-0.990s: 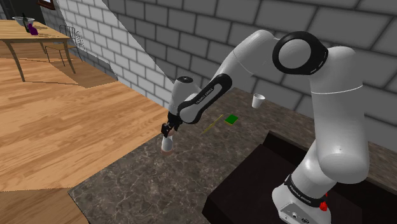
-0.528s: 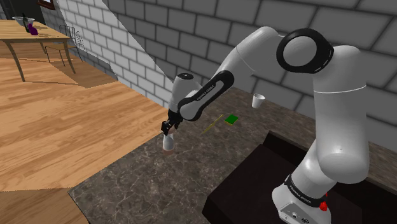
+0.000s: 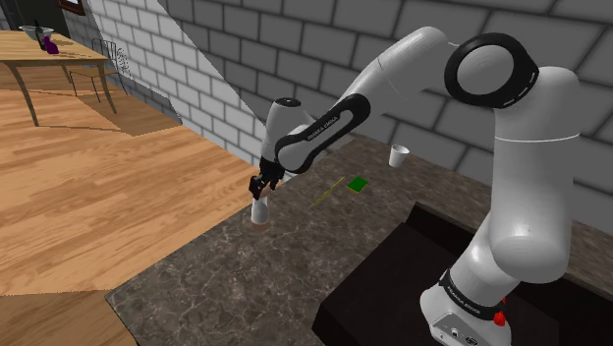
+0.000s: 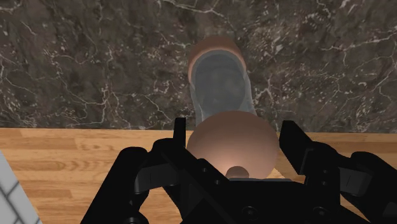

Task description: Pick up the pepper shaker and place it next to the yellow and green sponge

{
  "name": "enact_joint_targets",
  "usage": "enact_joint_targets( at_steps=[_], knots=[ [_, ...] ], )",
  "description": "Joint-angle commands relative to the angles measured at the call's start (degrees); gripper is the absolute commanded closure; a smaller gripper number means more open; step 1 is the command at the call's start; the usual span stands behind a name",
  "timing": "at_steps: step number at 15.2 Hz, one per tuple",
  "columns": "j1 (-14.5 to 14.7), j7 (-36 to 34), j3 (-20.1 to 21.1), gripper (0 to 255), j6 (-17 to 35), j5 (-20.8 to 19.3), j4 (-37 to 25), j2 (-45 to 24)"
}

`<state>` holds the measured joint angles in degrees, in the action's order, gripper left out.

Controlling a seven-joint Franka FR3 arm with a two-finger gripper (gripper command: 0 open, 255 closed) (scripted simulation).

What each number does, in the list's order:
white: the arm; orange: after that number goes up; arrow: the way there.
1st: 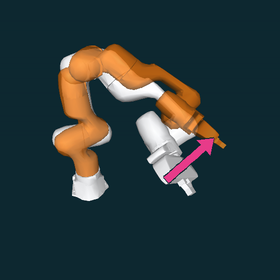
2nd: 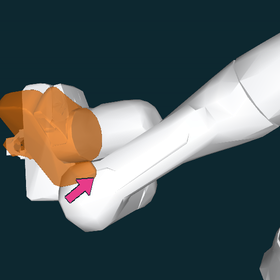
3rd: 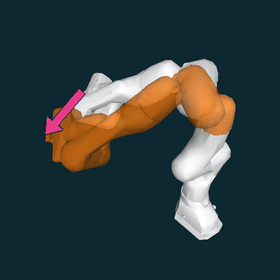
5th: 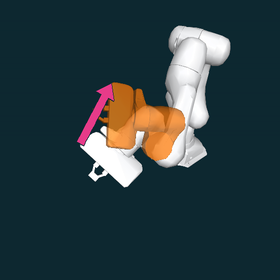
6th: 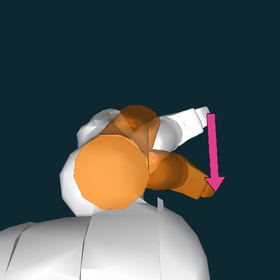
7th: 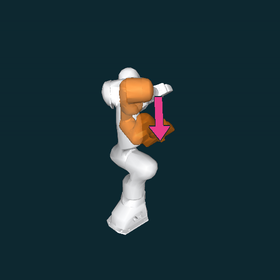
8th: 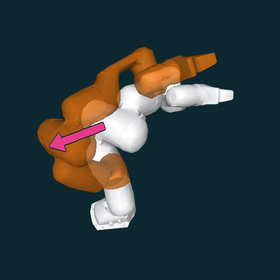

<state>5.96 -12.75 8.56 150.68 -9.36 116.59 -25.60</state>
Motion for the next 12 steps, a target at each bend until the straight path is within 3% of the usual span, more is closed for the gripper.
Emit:
enact_joint_targets(
  at_steps=[1, 12],
  knots=[
    [-0.3, 0.4, 0.3, 255, -1.0, 0.4, 0.3, 1.3],
    [-1.2, 1.9, 1.5, 255, -7.8, 2.5, -0.7, 7.2]
  ],
)
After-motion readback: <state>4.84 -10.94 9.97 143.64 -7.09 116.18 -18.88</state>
